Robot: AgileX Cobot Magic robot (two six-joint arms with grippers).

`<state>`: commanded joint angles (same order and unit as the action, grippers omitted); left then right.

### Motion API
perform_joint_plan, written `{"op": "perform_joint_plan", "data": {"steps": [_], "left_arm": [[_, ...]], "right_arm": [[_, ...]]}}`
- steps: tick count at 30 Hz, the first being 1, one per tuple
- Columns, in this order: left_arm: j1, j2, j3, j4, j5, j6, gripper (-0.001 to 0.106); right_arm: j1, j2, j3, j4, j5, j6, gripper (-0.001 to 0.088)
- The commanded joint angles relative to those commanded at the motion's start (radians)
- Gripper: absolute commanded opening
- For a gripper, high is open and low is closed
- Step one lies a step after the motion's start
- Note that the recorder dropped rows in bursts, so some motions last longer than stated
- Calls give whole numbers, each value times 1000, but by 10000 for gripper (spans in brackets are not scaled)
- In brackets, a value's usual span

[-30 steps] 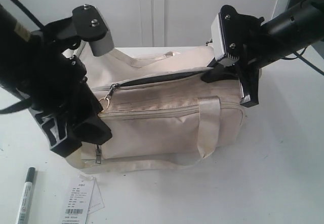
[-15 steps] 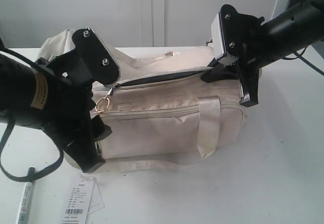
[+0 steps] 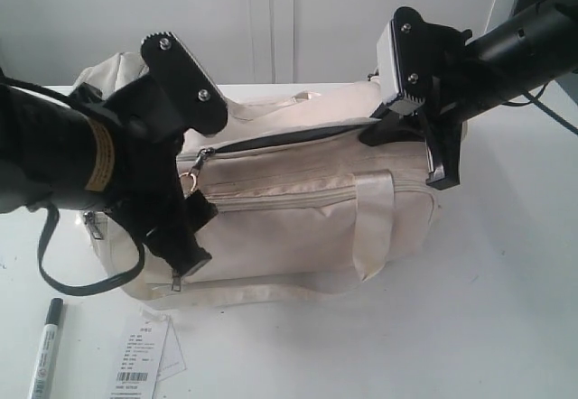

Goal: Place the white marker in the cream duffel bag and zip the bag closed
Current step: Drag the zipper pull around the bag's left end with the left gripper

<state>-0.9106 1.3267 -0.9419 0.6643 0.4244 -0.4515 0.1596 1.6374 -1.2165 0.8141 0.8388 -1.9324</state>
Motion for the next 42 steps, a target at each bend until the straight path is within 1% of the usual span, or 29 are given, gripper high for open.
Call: {"op": "perform_joint_plan", "data": {"steps": [1,4,8,10,13,15,16,17,19,20,23,28,31,34,37,39,40,42], "left_arm": [[2,3,-2,10,-2,-28,762],[2,26,-2,115,3,-115,731],[2,61,-2,261,55,-199,682],[2,68,-2,285,52,-242,669],[2,70,-2,287,14,-288,617],[2,70,-2,287,4,-293,506],[2,70,-2,285,4,-293,424],[2,70,-2,283,7,-293,320],[2,70,-2,283,21,-293,70],[2,68,-2,278,21,-293,5],[2,61,-2,235,5,-293,0],[2,3,-2,186,-3,-281,0],[4,-21,-4,155,10,-246,0],[4,-24,-18,102,49,-176,0],[34,-24,-24,22,48,-121,0],[72,-24,-28,-50,39,-65,0],[91,-24,-31,-91,39,-34,0],[125,-24,-38,-188,49,69,0]], "right_arm": [[0,0,0,0,0,0,0],[0,0,0,0,0,5,0],[0,0,0,0,0,8,0],[0,0,0,0,0,8,0],[0,0,0,0,0,8,0],[0,0,0,0,0,8,0],[0,0,0,0,0,8,0],[0,0,0,0,0,8,0],[0,0,0,0,0,8,0],[0,0,0,0,0,8,0],[0,0,0,0,0,8,0],[0,0,0,0,0,8,0],[0,0,0,0,-2,8,0],[0,0,0,0,-2,8,0],[0,0,0,0,-7,8,0],[0,0,0,0,-14,8,0],[0,0,0,0,-16,8,0],[0,0,0,0,-18,8,0]]}}
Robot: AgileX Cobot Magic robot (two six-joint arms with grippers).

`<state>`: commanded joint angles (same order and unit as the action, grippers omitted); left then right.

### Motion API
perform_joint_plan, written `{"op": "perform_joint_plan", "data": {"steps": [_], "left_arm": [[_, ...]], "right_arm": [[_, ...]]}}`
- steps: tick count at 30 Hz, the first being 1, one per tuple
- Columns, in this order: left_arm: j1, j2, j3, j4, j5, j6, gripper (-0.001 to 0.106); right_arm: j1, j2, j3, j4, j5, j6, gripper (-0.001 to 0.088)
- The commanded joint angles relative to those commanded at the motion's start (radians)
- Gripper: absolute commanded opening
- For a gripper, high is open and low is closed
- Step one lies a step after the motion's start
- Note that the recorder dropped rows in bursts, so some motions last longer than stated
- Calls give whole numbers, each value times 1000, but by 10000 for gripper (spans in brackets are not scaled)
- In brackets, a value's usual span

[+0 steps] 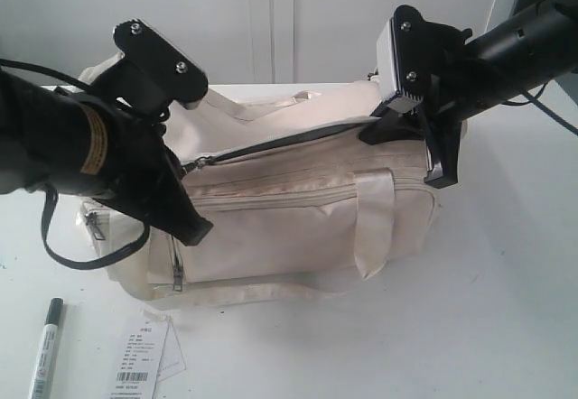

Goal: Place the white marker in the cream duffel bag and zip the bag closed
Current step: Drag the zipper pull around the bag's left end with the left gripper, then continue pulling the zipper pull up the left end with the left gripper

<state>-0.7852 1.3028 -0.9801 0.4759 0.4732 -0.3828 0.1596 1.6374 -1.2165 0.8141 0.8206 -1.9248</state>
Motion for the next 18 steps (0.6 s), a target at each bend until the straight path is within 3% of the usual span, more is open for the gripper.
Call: {"op": "perform_joint_plan", "data": {"steps": [7,18], "left_arm": [[75,0,-47,-203,47,232,0],[75,0,-139,-252,181,364,0]], "right_arm": [[0,0,0,0,-14,0,0],[0,0,0,0,-16,0,0]]}}
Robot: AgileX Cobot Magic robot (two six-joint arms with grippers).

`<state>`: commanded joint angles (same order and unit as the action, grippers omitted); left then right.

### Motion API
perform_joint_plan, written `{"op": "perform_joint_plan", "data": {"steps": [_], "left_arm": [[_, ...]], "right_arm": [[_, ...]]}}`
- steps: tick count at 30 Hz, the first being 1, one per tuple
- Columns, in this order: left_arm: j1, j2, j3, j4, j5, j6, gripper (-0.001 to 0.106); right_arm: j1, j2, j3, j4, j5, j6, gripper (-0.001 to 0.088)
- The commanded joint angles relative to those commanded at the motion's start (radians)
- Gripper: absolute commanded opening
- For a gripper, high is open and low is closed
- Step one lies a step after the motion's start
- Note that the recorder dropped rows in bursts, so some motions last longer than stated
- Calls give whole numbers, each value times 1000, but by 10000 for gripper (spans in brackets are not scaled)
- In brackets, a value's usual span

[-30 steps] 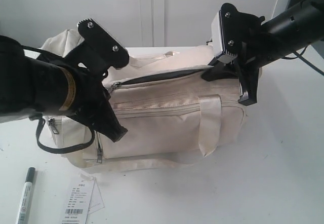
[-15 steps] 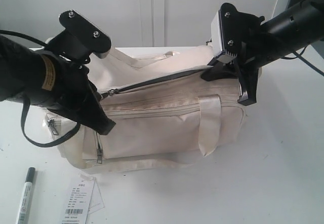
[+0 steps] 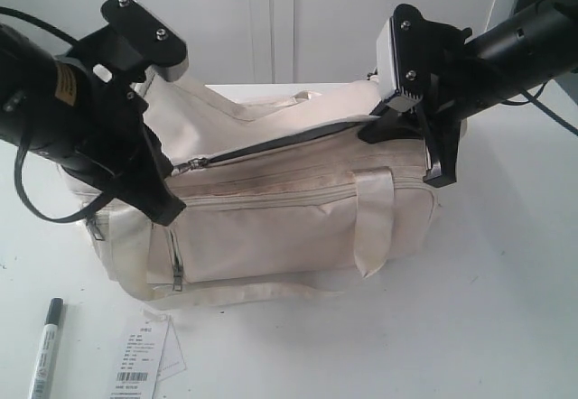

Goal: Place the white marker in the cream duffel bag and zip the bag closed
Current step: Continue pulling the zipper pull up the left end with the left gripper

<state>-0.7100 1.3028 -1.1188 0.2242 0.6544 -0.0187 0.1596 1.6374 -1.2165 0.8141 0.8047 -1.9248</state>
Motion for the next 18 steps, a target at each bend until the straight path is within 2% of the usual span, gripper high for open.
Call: {"op": "perform_joint_plan", "data": {"steps": [8,18], "left_arm": [[0,0,-11,-6,48,77,0],[0,0,-12,51,56,80,0]], "right_arm": [[0,0,0,0,0,0,0],[0,0,0,-2,0,0,0]]}}
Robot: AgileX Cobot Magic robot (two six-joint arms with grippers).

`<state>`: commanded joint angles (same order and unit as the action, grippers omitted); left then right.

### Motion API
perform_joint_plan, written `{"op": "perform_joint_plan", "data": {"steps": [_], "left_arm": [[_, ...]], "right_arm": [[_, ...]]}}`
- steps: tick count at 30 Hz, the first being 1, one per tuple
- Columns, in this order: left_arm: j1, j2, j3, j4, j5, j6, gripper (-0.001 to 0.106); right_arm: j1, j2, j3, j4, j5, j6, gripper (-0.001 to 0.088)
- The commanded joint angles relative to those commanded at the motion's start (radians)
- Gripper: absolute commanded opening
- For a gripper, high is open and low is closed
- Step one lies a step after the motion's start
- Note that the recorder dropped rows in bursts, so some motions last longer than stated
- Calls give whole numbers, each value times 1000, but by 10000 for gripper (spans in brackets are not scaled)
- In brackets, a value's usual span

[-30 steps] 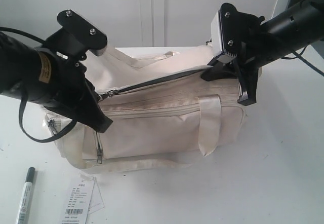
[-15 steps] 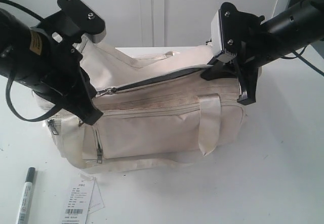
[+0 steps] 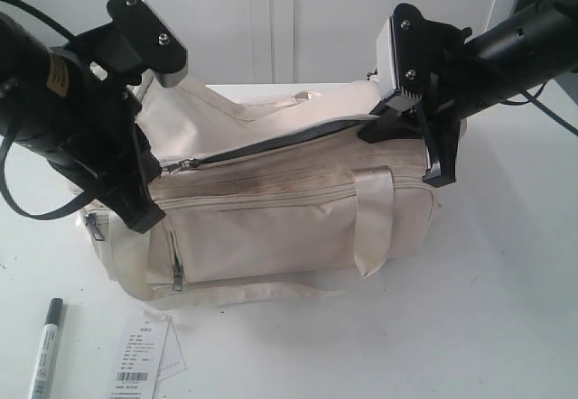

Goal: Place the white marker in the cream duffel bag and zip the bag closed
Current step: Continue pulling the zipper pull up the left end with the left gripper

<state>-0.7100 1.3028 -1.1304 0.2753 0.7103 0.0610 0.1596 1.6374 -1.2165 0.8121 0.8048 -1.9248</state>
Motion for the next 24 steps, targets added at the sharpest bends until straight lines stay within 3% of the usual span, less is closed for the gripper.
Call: {"op": "perform_joint_plan", "data": {"steps": [12,24], "left_arm": [[0,0,-4,71,61,-9,0],[0,0,-92,85,153,21,0]], "right_arm": [[0,0,0,0,0,0,0],[0,0,0,0,0,0,0]]}}
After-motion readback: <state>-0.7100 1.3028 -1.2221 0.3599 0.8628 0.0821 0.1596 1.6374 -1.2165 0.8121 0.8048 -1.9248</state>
